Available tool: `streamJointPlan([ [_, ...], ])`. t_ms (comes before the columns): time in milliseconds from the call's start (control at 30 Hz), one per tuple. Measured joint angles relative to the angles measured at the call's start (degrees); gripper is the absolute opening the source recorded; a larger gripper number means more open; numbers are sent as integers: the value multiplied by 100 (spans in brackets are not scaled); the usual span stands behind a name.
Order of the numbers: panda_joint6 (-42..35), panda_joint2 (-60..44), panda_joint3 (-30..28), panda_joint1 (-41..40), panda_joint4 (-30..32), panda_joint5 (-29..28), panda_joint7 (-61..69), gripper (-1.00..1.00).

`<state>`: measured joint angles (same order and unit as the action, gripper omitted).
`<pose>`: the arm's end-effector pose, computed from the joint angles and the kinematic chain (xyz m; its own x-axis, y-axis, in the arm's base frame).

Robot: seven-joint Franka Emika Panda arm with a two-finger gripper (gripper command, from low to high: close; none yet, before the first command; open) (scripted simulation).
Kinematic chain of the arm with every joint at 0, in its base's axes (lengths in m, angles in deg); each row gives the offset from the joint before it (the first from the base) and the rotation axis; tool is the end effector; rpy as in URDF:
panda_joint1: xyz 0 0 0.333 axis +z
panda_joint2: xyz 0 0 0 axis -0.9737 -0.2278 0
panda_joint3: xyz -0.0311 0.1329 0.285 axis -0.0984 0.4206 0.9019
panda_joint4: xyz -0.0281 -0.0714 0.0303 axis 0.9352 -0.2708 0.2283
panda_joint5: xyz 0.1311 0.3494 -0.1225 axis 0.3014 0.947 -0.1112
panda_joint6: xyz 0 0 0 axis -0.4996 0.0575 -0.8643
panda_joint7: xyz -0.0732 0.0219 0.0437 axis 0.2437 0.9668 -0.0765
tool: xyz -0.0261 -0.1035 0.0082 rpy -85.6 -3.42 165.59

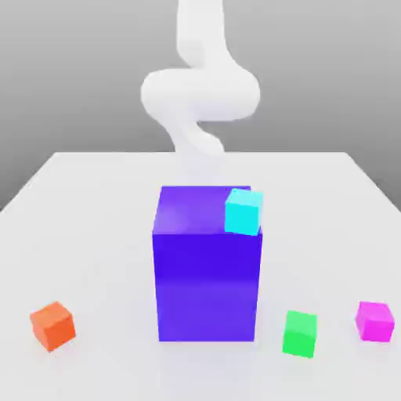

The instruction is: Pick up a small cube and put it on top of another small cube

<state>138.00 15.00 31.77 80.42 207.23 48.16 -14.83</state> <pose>0.3802 0.0228 0.6732 0.5995 -0.6347 0.4877 -0.4467 -0.7709 -0.4541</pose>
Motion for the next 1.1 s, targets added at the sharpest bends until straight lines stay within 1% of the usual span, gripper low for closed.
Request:
streamJointPlan([
  [333,886,-2116,152,1309,409,360,1792,0],
  [533,1413,-3359,490,1859,651,397,2727,0],
  [700,1862,-4397,734,2434,857,92,3261,0],
  [833,2212,-5230,818,2724,1018,-437,3487,0],
  [1000,2955,-6269,573,3013,880,-850,3329,0],
  [1033,3089,-6439,523,3055,846,-889,3300,-100],
  [1100,3088,-6439,523,3055,846,-890,3299,-100],
])
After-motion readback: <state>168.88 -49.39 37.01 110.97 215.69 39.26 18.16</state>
